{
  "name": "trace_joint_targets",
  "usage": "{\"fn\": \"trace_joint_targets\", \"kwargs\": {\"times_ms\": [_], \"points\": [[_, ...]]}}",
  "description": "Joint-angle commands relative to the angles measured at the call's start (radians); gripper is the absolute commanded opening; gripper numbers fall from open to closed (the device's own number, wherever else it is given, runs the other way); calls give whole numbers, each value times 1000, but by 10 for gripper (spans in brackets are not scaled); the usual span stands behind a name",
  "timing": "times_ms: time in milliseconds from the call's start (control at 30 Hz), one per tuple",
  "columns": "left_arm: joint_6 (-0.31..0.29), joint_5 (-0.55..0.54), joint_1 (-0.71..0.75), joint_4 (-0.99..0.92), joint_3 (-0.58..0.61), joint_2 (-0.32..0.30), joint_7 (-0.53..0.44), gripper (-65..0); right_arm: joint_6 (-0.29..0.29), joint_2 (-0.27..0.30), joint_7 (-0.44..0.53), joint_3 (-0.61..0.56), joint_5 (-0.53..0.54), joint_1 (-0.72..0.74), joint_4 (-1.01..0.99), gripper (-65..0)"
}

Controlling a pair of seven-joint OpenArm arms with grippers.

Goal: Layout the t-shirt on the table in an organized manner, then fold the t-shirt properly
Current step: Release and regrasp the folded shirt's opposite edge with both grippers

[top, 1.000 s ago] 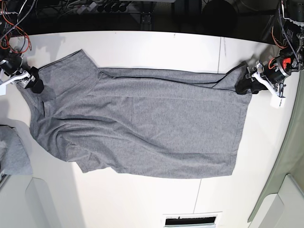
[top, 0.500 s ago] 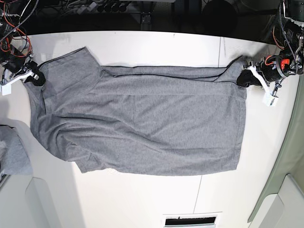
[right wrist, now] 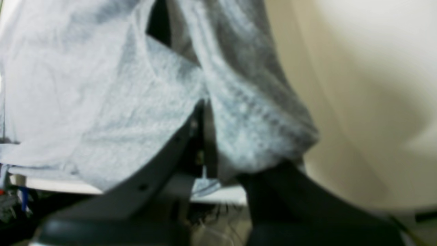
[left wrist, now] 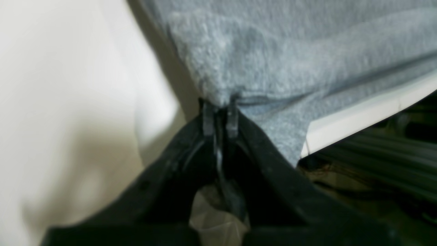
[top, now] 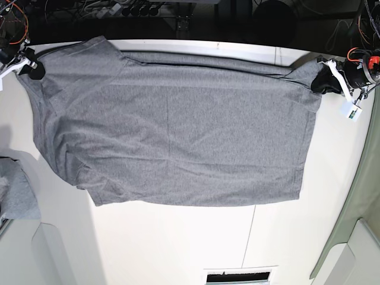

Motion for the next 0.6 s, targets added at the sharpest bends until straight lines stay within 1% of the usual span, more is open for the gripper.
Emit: {"fn": "trace_joint_targets", "kwargs": {"times_ms": [0, 100, 267, 300, 367, 400, 433, 467, 567], "points": [[-5, -8, 1, 24, -15, -22, -14, -650, 6, 26, 24, 10, 27, -6, 18, -650], [-5, -17, 26, 37, -15, -22, -15, -650, 5, 25, 27, 10, 53, -26, 18, -650], [-5, -55, 25, 37, -15, -22, -27, -649, 5, 26, 31, 10, 52, -27, 18, -650], [-5, -56, 25, 37, -15, -22, -38, -596, 5, 25, 31, 10, 53, -24, 19, -650], [-5, -56, 24, 37, -15, -22, -54, -488, 6, 26, 31, 10, 49, -15, 19, -488], [-5, -57, 24, 37, -15, -22, -56, -445, 6, 26, 31, 10, 48, -11, 19, -416], [-5, -59, 24, 37, -15, -22, -56, -415, 6, 26, 33, 10, 48, -5, 19, -365], [-5, -61, 24, 38, -15, -22, -56, -399, 6, 28, 35, 11, 46, 1, 20, -334], [-5, -61, 24, 56, -18, -23, -46, -395, 6, 29, 50, 31, 17, 34, 32, -327]]}}
